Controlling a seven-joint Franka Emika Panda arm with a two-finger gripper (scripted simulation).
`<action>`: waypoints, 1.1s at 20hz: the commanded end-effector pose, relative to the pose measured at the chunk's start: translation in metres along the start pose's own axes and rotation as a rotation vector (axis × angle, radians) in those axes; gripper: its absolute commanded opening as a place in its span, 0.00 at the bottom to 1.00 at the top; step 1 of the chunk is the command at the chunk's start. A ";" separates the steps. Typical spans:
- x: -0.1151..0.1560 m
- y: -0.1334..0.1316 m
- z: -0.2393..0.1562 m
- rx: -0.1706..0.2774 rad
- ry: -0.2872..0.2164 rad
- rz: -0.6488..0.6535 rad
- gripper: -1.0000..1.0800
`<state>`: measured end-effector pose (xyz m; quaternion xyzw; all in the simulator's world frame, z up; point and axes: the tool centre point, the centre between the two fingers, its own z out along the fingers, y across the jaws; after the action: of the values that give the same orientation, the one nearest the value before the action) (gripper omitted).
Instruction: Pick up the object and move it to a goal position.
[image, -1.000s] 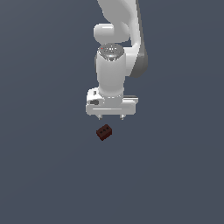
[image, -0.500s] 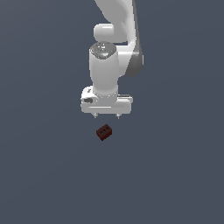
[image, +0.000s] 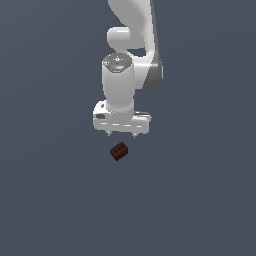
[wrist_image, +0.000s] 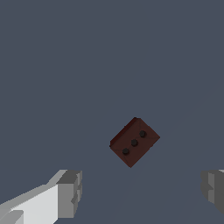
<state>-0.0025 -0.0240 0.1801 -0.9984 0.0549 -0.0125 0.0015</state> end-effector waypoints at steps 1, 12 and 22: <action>0.000 0.001 0.006 0.001 -0.002 0.041 0.96; -0.001 0.006 0.044 0.004 -0.013 0.327 0.96; -0.004 0.014 0.081 -0.004 -0.021 0.607 0.96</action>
<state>-0.0058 -0.0362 0.1039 -0.9432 0.3322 -0.0014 0.0041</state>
